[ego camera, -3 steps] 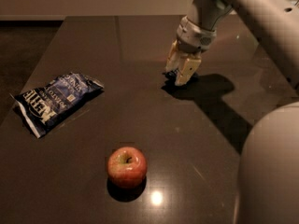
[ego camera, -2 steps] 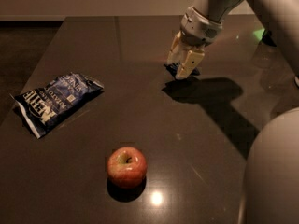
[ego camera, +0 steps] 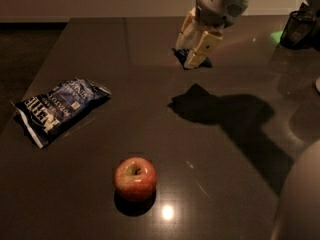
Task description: Pick rxbar blueberry
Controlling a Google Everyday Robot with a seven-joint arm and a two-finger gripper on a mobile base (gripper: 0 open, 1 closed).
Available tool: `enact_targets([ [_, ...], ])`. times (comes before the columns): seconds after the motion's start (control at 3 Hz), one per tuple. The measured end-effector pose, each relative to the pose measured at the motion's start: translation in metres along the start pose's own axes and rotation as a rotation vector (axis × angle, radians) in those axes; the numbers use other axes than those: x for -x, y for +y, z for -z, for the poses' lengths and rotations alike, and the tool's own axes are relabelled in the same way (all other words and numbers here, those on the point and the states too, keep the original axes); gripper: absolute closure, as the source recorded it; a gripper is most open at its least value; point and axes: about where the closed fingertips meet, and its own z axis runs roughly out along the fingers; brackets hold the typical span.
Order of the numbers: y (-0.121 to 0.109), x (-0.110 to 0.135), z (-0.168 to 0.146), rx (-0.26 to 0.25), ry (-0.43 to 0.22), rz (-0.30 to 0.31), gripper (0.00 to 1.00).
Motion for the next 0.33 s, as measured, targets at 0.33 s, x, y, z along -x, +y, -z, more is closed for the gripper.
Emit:
enact_targets([
  [0.33,-0.0067,0.0066,0.0035,-0.033,-0.01,0.004,1.0],
])
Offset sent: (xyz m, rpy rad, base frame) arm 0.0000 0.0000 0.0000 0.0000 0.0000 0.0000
